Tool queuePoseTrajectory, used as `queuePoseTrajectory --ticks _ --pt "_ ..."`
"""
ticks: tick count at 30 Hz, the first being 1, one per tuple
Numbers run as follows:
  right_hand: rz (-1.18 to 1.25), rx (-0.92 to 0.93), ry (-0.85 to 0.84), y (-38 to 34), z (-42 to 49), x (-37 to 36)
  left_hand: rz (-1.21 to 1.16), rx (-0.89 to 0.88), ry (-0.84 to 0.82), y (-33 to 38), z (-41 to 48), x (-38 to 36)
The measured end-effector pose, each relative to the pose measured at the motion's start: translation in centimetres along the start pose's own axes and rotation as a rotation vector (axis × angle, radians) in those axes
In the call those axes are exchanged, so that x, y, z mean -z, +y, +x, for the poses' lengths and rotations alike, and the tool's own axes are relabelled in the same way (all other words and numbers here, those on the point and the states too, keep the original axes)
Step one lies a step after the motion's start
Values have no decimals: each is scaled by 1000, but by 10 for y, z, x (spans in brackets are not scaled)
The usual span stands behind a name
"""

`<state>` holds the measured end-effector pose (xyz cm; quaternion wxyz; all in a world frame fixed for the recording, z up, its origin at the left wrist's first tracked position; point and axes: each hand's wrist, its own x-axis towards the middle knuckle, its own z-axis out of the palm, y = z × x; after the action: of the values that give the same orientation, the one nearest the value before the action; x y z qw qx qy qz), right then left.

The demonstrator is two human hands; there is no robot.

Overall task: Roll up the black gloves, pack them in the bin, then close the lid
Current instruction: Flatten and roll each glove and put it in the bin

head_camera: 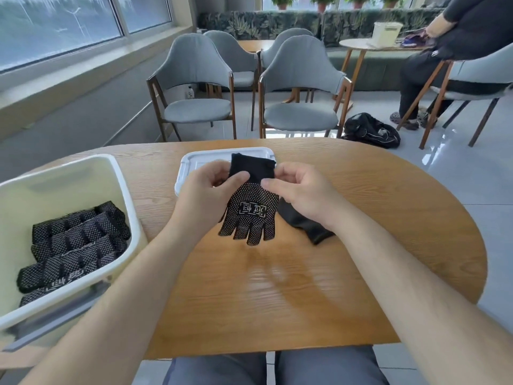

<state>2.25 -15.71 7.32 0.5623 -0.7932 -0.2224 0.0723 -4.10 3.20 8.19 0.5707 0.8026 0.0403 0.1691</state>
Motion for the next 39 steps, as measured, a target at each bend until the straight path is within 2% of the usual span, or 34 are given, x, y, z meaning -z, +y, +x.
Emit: queuePoseTrajectory --ticks 3,5,7,10,12,16,19,26,29,32,34,37,39 --pt "-79 10 54 -8 16 1 163 -15 80 0 15 2" --pt "-114 32 119 -16 24 -1 286 -77 168 4 23 1" --pt "-106 86 199 -21 27 -4 304 -152 243 11 27 1" --pt "-167 128 246 -16 18 -8 409 -265 267 8 17 -3" --pt "-252 142 198 -2 1 -12 450 -310 191 -12 0 -6" --pt "-457 140 24 51 -41 -25 618 -346 -94 -74 -44 -5" --pt "-616 192 -8 80 -68 -32 732 -405 -222 -94 -68 -1" --pt "-678 364 -19 92 -100 -32 751 -505 -335 -95 -93 8" --pt "-645 372 84 91 -98 -24 785 -523 -345 -85 -93 6" --pt "-674 263 313 95 -84 -9 738 -480 -280 -74 -82 -10" --pt "-757 74 411 95 -75 1 732 -469 -246 -69 -67 -29" --pt "-918 -301 407 96 -68 9 766 -471 -277 -63 -41 -58" --pt "-949 -417 412 98 -67 11 801 -496 -321 -56 -27 -77"
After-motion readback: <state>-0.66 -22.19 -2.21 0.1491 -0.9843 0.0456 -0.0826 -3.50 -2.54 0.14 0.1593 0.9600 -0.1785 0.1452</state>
